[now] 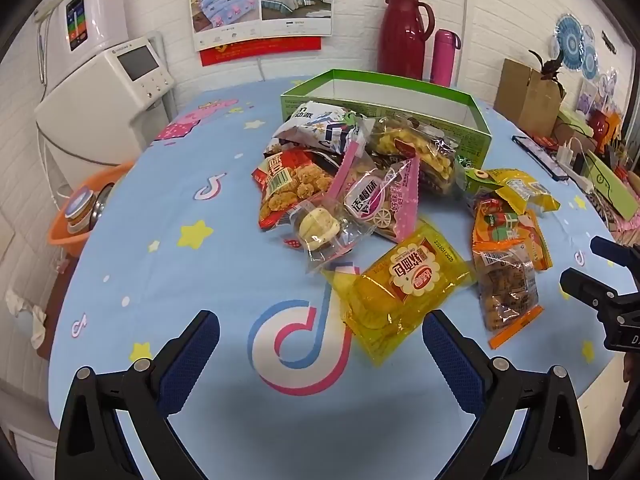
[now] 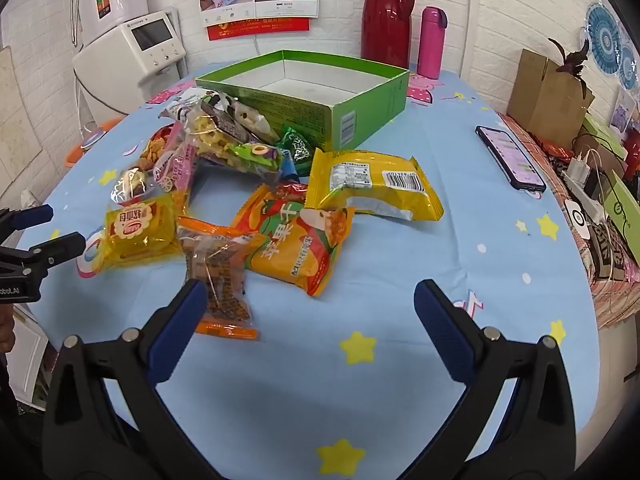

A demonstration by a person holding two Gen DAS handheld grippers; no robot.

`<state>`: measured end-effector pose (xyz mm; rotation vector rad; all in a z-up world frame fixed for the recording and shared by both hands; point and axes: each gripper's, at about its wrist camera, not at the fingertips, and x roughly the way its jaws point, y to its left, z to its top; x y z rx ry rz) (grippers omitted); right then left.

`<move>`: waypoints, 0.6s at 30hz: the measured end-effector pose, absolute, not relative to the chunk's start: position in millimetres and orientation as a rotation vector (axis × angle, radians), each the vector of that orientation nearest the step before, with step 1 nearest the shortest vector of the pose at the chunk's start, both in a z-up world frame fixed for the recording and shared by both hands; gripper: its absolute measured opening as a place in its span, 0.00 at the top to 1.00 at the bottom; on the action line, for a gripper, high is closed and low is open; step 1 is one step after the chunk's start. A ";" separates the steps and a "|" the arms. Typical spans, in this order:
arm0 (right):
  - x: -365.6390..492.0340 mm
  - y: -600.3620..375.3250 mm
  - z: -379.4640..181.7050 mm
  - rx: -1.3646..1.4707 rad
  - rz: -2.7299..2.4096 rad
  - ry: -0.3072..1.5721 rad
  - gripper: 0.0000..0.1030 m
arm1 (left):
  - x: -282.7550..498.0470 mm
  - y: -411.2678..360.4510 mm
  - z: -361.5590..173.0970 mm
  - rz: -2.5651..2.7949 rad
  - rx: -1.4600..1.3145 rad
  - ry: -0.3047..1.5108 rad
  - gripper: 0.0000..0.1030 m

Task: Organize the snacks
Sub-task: 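Move both grippers toward the snack pile beside the green box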

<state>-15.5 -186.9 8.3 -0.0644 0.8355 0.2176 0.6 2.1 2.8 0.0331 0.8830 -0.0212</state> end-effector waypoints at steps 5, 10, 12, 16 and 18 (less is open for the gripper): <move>-15.1 -186.4 6.9 -0.066 0.217 0.838 0.00 | -0.3 1.4 3.0 -0.021 0.027 0.876 0.00; -15.0 -185.2 5.9 -0.069 0.219 0.842 0.00 | -0.3 0.2 1.9 -0.020 0.029 0.873 0.00; -15.0 -184.9 5.3 -0.071 0.218 0.845 0.00 | -1.0 -1.2 1.8 -0.019 0.033 0.873 0.00; -14.0 -184.1 4.5 -0.072 0.219 0.851 0.00 | 0.0 -0.3 2.2 -0.016 0.040 0.879 0.00; -13.3 -184.2 3.9 -0.072 0.220 0.855 0.00 | 0.6 -0.7 1.9 -0.014 0.045 0.877 0.00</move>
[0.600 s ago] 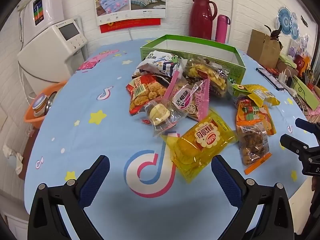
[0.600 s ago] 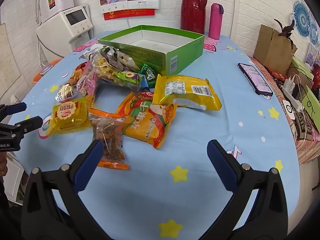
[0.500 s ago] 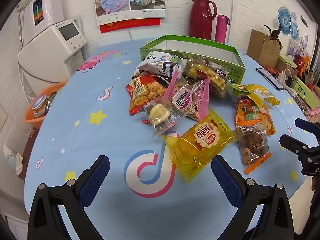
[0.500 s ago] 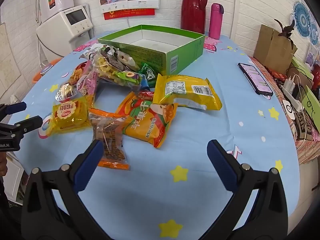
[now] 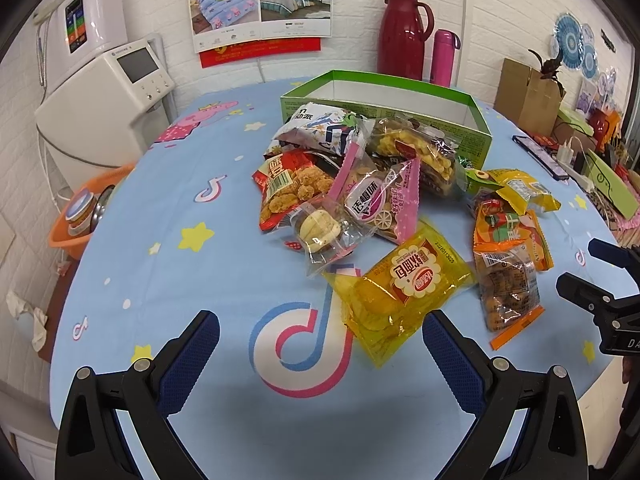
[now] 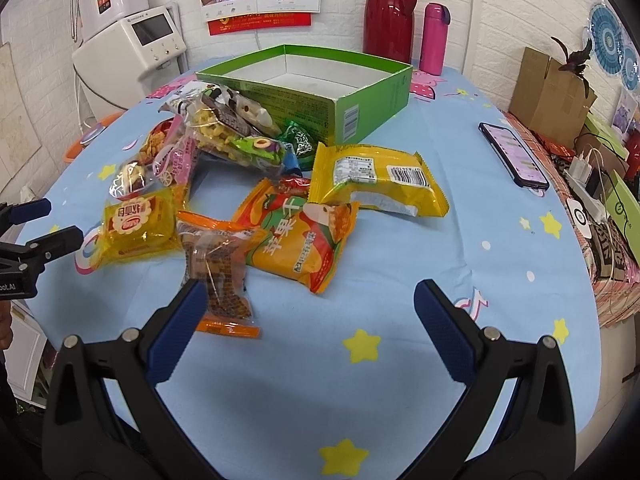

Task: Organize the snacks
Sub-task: 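Move both grippers toward the snack pile beside the green box, then grasp the yellow bread pack with the left gripper while the right grasps the cookie bag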

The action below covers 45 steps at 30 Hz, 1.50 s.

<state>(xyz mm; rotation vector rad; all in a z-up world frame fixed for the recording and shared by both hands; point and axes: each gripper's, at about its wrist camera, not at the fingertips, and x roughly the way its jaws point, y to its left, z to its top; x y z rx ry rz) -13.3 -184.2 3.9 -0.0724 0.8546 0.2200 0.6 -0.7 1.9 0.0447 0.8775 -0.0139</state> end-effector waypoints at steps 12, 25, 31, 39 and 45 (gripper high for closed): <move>-7.6 -182.9 -1.1 -0.077 0.229 0.873 0.00 | 6.5 -3.8 -4.3 -0.030 0.055 0.905 0.00; 0.5 -183.6 -6.6 -0.079 0.243 0.889 0.00 | 13.2 -12.1 -5.1 -0.029 0.119 0.935 0.00; -6.8 -185.5 -6.4 -0.045 0.341 0.827 0.00 | 19.0 -12.6 -2.7 -0.072 0.104 0.934 0.00; -13.5 -176.7 -19.9 -0.025 0.470 0.854 0.00 | 29.3 -20.6 -7.1 -0.222 0.089 0.946 0.00; -12.3 -158.3 -15.4 -0.037 0.523 0.832 0.00 | 45.2 -38.3 -2.4 -0.314 0.162 0.921 0.04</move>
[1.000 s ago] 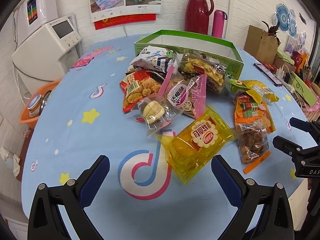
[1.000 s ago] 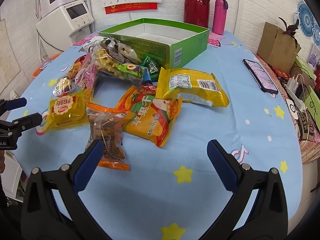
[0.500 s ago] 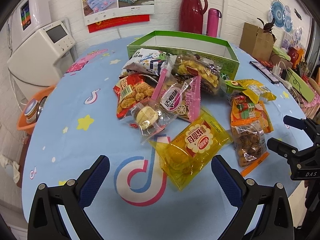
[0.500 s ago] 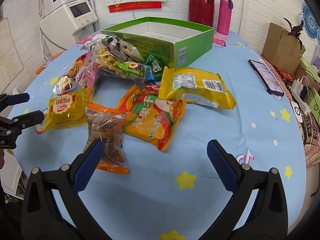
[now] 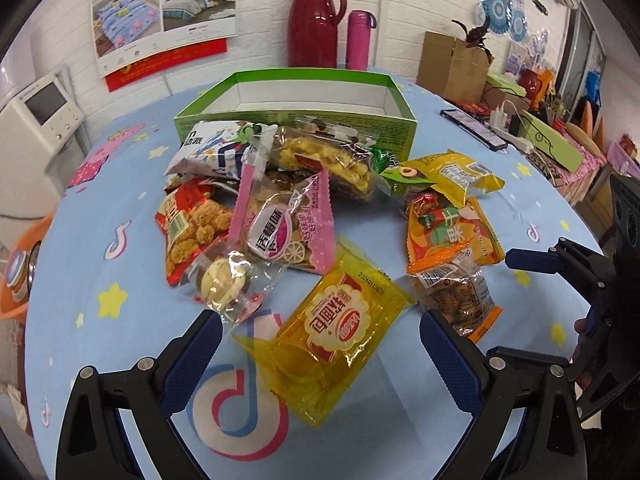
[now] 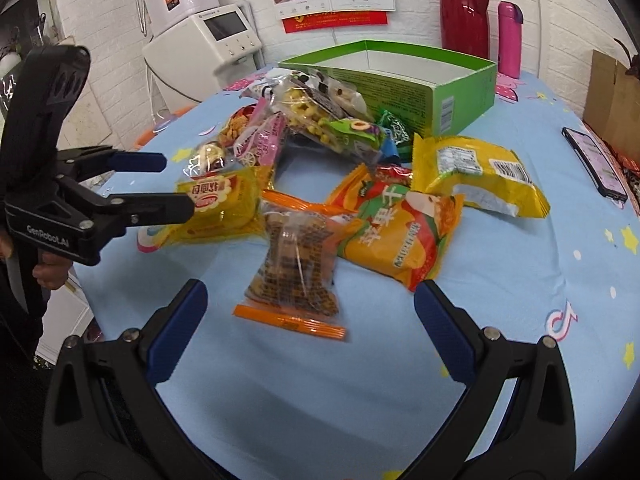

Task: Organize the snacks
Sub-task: 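Grasp the yellow bread pack with the left gripper while the right grasps the cookie bag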

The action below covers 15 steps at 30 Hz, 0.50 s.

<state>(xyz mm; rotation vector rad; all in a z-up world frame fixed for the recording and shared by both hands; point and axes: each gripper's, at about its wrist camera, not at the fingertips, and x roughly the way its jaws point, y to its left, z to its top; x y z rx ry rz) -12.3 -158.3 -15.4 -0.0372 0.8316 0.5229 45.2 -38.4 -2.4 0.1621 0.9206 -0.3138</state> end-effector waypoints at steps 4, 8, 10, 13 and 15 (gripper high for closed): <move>-6.2 -148.0 -24.7 -0.026 0.547 0.871 0.26 | 56.7 -44.7 -9.0 -0.389 0.178 0.966 0.18; -2.0 -140.9 -27.8 -0.037 0.553 0.872 0.31 | 57.7 -49.9 -22.1 -0.433 0.212 1.013 0.29; 1.0 -138.9 -28.3 -0.058 0.535 0.859 0.40 | 60.0 -49.5 -30.2 -0.429 0.225 1.036 0.32; 2.6 -138.1 -28.7 -0.070 0.520 0.850 0.55 | 62.5 -48.4 -39.5 -0.397 0.220 1.044 0.52; 1.2 -139.7 -27.7 -0.072 0.513 0.850 0.58 | 61.8 -46.4 -39.3 -0.385 0.187 1.054 0.62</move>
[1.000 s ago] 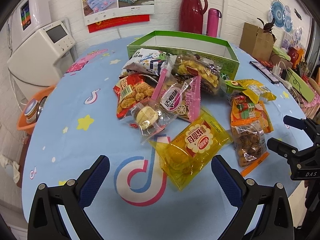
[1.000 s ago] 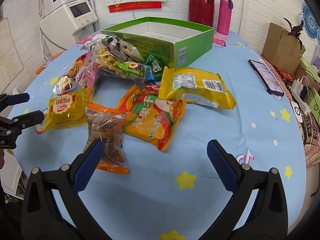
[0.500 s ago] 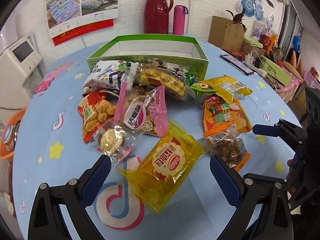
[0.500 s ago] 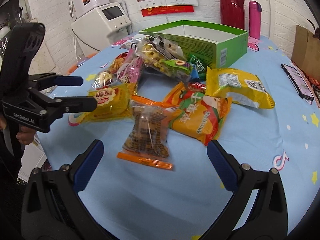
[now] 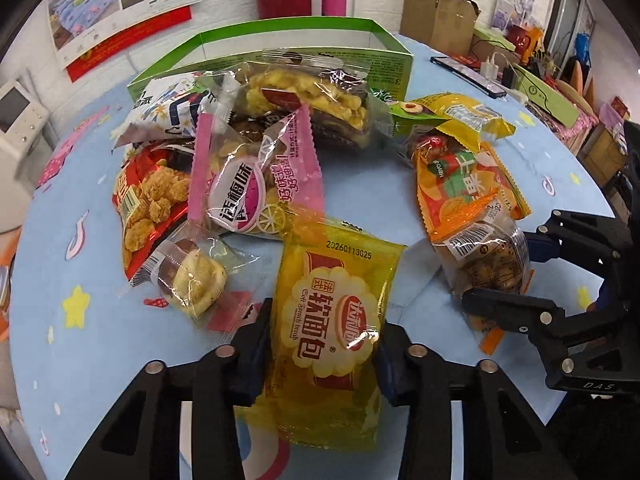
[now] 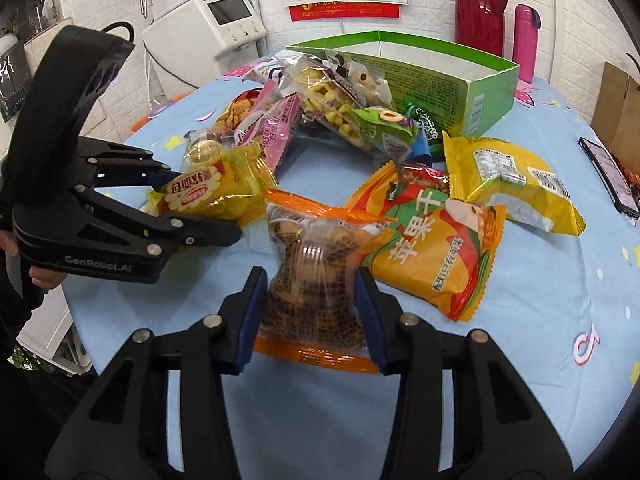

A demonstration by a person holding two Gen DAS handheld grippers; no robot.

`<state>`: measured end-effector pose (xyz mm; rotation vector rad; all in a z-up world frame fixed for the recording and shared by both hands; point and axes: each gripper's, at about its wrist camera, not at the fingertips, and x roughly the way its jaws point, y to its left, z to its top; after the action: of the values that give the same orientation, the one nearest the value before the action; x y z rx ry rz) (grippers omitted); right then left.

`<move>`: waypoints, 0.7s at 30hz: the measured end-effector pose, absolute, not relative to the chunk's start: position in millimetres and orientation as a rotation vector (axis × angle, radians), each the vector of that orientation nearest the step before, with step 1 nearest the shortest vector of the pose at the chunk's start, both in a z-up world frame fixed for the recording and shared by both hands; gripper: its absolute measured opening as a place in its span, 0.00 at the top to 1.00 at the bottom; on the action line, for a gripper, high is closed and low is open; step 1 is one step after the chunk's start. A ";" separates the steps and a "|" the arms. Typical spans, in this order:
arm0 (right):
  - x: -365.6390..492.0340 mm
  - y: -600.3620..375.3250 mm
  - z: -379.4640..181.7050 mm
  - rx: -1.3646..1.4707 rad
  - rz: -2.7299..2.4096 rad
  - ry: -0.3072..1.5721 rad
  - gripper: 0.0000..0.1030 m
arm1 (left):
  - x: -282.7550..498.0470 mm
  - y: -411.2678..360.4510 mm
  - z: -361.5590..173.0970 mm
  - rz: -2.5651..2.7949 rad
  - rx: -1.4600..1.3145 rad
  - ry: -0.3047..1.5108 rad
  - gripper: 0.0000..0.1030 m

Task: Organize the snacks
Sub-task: 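Grasp the yellow bread pack with the left gripper while the right grasps the cookie bag, then lower both packs into the green box and open both grippers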

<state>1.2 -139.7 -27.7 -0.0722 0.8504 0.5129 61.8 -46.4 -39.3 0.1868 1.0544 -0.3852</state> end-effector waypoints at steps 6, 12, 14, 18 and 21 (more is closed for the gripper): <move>-6.5 -148.7 -8.5 -0.072 0.509 0.804 0.63 | 49.6 -39.1 -20.8 -0.403 0.104 1.028 0.63; 3.4 -165.2 27.5 -0.018 0.516 0.706 0.63 | 50.0 -34.4 34.6 -0.411 0.066 0.882 0.63; 15.0 -171.0 40.7 0.006 0.503 0.669 0.63 | 62.4 -33.2 52.7 -0.401 0.042 0.841 0.63; 45.4 -180.1 59.5 0.029 0.456 0.608 0.63 | 99.3 -41.9 74.1 -0.370 0.014 0.776 0.63; 79.6 -188.0 65.0 0.067 0.429 0.601 0.63 | 135.9 -53.6 76.5 -0.345 -0.007 0.767 0.63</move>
<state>79.6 -188.0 65.0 0.0673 0.6009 0.4287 135.9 -53.6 76.5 -0.0072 0.7673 -0.3449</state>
